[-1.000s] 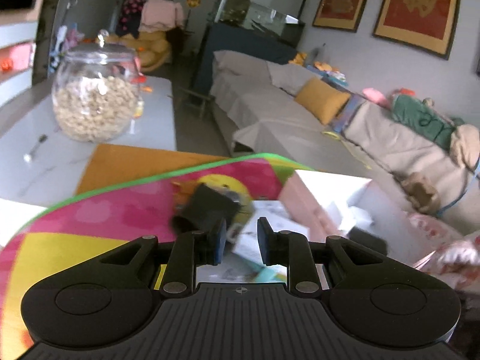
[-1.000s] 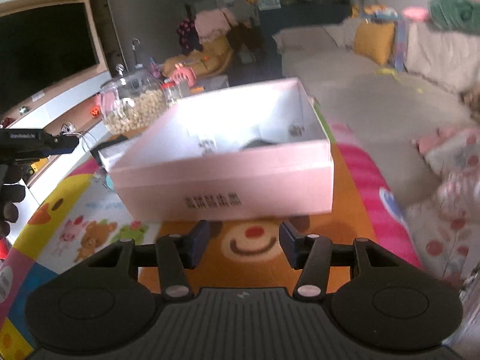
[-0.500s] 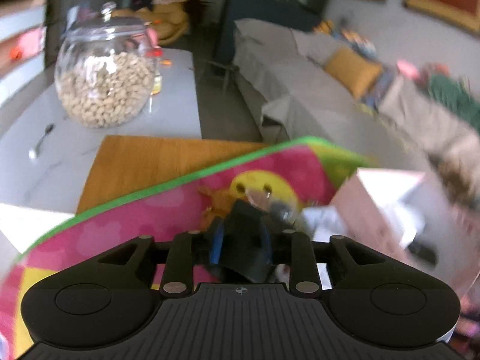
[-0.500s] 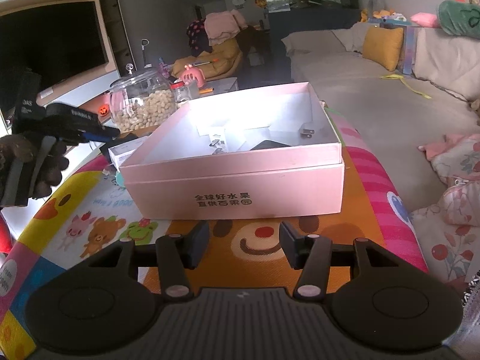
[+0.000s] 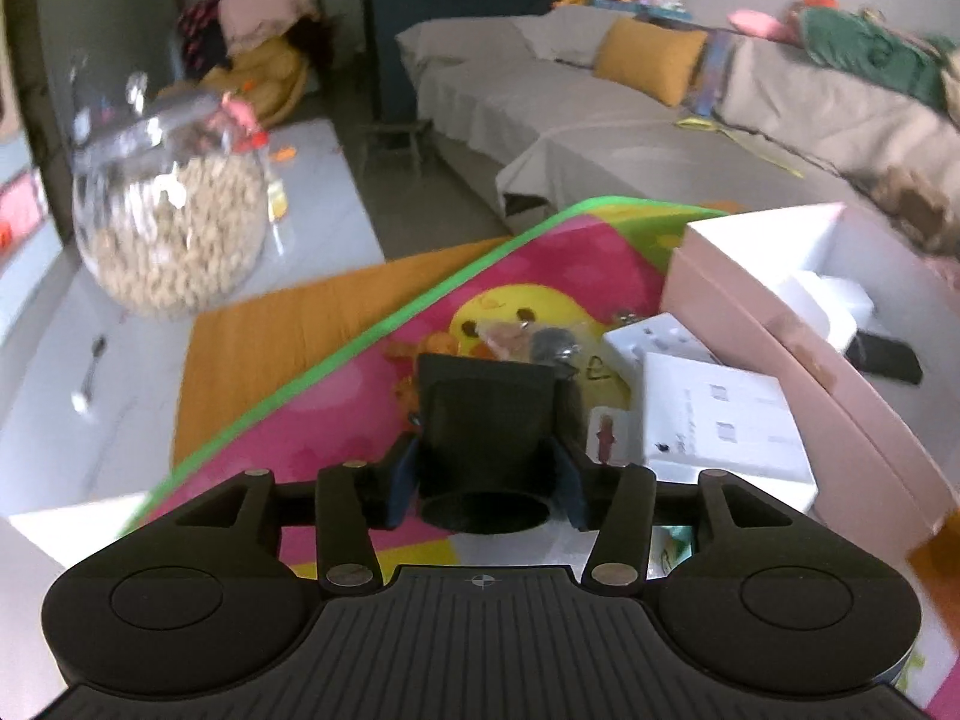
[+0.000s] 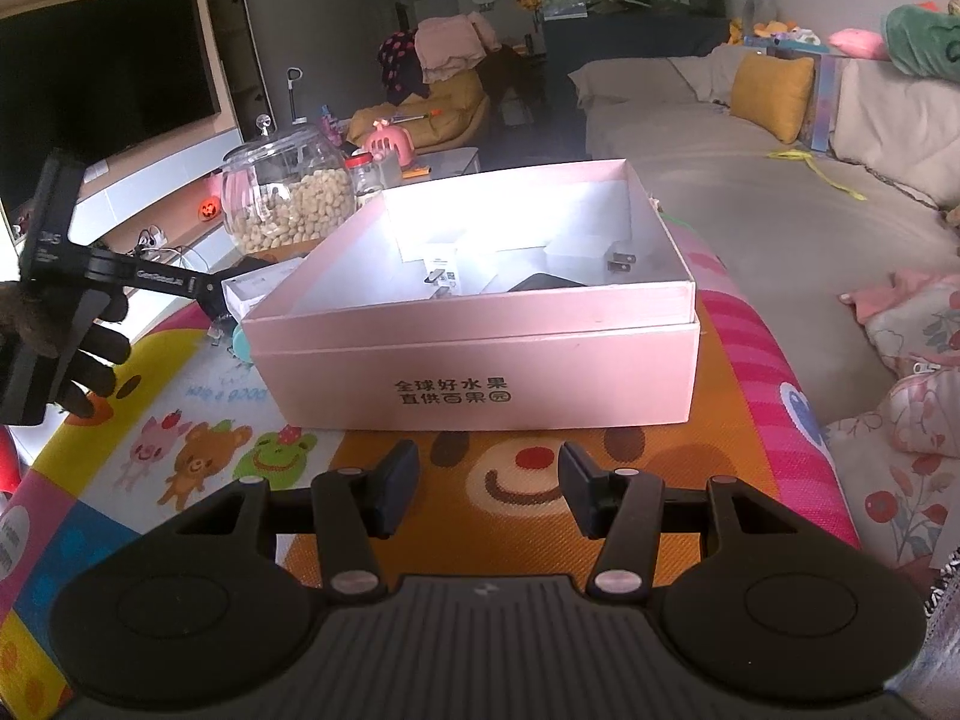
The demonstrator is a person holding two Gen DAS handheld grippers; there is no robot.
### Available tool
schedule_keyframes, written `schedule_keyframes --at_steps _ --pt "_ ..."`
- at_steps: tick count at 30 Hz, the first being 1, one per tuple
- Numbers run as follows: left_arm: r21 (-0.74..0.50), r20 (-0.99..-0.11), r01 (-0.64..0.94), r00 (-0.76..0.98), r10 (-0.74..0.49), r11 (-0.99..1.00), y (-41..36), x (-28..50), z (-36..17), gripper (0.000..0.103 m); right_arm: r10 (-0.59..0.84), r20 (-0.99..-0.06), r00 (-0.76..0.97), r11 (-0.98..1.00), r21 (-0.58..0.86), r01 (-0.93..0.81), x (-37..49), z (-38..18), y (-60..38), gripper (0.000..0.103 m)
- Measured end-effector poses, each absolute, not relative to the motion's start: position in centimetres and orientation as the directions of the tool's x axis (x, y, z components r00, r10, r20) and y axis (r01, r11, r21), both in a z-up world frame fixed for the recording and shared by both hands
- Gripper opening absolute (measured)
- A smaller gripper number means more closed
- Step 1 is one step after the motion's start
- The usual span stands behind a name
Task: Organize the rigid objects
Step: 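Grasp the black cylindrical item with the left tool and lift it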
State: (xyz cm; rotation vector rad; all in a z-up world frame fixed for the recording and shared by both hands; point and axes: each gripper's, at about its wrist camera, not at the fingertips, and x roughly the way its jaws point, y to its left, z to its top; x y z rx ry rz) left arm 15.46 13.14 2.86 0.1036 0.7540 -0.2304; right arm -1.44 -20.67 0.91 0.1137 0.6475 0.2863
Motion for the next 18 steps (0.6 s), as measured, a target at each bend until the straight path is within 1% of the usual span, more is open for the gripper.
schedule_keyframes --at_steps 10,13,15,18 --pt "-0.055 -0.605 0.149 0.782 -0.152 0.987 13.3 16.7 1.0 0.052 0.294 -0.588 0.753 0.956 0.182 -0.231 -1.4 0.8 -20.5 0.052" --pt "-0.077 -0.602 0.156 0.780 -0.171 0.985 13.8 16.4 1.0 0.052 0.293 -0.594 0.750 0.956 0.179 -0.231 -1.4 0.8 -20.4 0.052" --pt "-0.123 -0.610 0.170 0.765 -0.209 0.978 14.6 15.5 1.3 0.052 0.291 -0.598 0.747 0.957 0.178 -0.230 -1.3 0.9 -20.4 0.052" --pt "-0.187 -0.593 0.178 0.764 -0.255 0.966 15.9 12.7 1.7 0.052 0.290 -0.592 0.752 0.957 0.174 -0.232 -1.2 1.9 -20.2 0.052"
